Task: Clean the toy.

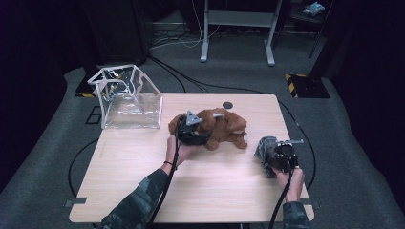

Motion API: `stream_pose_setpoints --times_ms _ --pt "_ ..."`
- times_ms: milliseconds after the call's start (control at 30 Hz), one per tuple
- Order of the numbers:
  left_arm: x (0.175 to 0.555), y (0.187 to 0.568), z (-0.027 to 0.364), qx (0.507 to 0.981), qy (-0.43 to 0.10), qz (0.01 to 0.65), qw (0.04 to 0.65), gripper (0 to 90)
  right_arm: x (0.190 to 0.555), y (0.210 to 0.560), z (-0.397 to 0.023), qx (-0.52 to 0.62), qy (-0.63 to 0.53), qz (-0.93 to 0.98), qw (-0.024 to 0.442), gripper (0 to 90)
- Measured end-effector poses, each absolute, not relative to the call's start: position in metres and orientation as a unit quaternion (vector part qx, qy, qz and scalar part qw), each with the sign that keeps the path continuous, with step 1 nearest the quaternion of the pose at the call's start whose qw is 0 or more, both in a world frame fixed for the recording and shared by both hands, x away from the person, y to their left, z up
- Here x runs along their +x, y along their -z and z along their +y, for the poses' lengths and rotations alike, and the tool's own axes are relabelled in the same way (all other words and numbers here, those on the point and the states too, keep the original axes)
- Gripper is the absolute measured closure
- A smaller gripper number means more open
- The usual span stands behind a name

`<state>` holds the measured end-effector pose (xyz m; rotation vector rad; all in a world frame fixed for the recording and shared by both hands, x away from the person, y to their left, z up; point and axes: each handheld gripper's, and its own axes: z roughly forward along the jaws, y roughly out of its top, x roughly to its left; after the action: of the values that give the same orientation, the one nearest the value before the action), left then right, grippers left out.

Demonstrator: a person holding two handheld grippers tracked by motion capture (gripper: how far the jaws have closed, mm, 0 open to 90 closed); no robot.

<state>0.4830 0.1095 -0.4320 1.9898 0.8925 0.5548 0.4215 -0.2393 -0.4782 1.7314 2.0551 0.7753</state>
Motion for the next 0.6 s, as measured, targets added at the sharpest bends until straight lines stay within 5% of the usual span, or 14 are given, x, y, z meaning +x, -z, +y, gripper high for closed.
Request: stream_pose_setpoints --times_ms 200,600 --pt "0.507 0.432 0.127 0.757 -0.325 0.4 0.401 23.5 0.422 0.48 -0.237 0.612 -0.27 0.724 0.167 71.1" --pt "0.537 0.459 0.137 0.748 -0.304 0.466 0.362 20.5 0.422 0.483 -0.235 0.609 -0.273 0.726 0.166 71.1"
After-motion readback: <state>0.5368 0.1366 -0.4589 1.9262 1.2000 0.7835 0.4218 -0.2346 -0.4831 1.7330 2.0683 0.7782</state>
